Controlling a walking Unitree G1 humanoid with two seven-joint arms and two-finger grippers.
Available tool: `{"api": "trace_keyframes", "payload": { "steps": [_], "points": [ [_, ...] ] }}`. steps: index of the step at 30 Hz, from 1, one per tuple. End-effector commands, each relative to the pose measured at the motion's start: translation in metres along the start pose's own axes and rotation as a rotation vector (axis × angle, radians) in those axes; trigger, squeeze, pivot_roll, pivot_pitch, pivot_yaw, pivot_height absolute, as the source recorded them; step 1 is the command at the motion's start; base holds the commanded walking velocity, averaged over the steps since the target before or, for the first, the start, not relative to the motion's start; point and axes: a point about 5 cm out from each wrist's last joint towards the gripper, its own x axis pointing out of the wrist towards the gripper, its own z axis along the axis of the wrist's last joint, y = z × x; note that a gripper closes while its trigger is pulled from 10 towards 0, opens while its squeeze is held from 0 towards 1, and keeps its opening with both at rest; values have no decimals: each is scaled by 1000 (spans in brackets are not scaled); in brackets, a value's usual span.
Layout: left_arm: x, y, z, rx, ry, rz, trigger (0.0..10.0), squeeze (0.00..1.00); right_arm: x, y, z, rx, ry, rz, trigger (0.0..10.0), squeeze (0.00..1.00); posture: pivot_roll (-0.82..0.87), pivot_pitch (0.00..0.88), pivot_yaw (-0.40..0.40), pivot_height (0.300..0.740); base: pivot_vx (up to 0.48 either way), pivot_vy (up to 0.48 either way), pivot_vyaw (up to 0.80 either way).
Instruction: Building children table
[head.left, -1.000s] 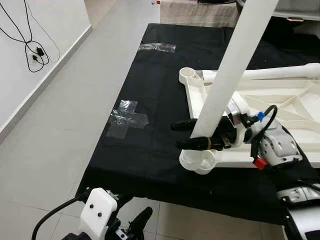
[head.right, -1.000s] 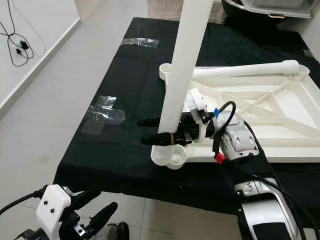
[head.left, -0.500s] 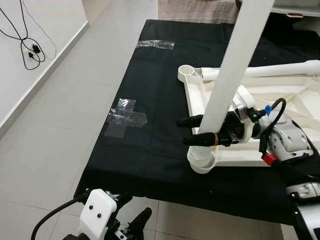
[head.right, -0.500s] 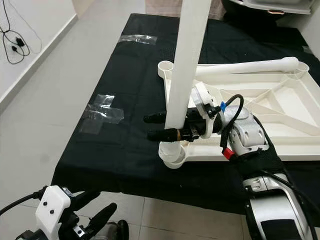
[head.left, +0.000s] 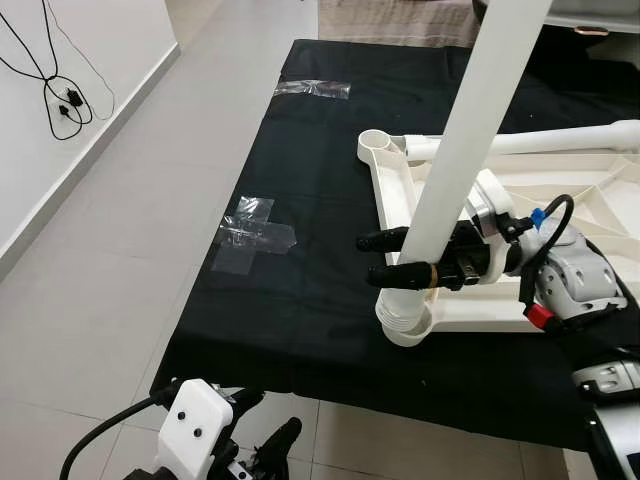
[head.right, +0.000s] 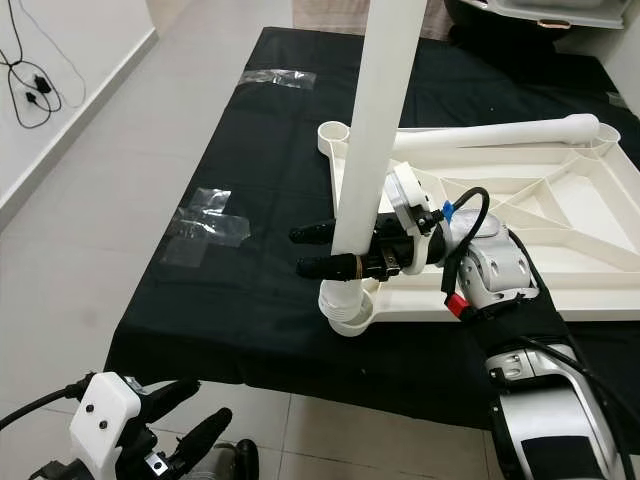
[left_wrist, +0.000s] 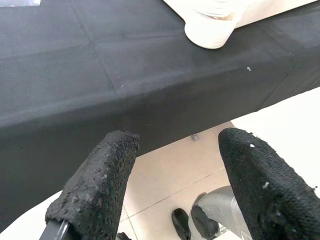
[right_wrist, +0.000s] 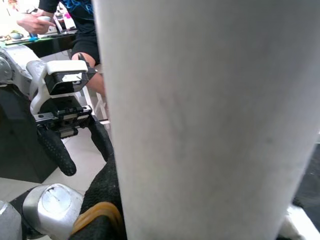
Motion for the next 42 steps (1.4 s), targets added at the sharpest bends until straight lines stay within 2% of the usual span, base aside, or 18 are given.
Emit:
{"api": "trace_keyframes", "payload": {
  "steps": [1, 4, 10, 16, 21, 31, 37, 42],
  "points": [
    [-3, 0, -1, 17, 18, -2, 10000, 0, -3, 1, -1, 7, 8, 15, 10000, 0, 254, 226, -19, 740, 0, 0, 0],
    [-3, 0, -1, 17, 21, -6, 10000, 0, -15, 1, 14, -28, -35, -20, 10000, 0, 253, 225, -18, 740, 0, 0, 0],
    [-3, 1, -2, 17, 22, -4, 10000, 0, -17, 3, 14, -28, -32, -20, 10000, 0, 253, 223, -19, 740, 0, 0, 0],
    [-2, 2, -2, 20, 21, -5, 10000, 0, -13, 15, 7, 7, -39, 19, 10000, 0, 251, 218, -14, 740, 0, 0, 0],
    [-2, 2, -2, 23, 20, -8, 10000, 0, -8, 18, -1, 24, -29, 40, 10000, 0, 254, 218, -14, 740, 0, 0, 0],
    [-2, 1, -1, 29, 16, -8, 10000, 0, -8, 13, -6, 25, -10, 18, 10000, 0, 254, 220, -19, 740, 0, 0, 0],
    [-3, 0, -1, 26, 17, -10, 10000, 0, -15, 7, 1, 5, 16, -13, 10000, 0, 252, 224, -21, 740, 0, 0, 0],
    [-3, 0, -1, 25, 18, -11, 10000, 0, -16, 8, 0, 6, 39, -7, 10000, 0, 252, 227, -21, 740, 0, 0, 0]
  ]
}}
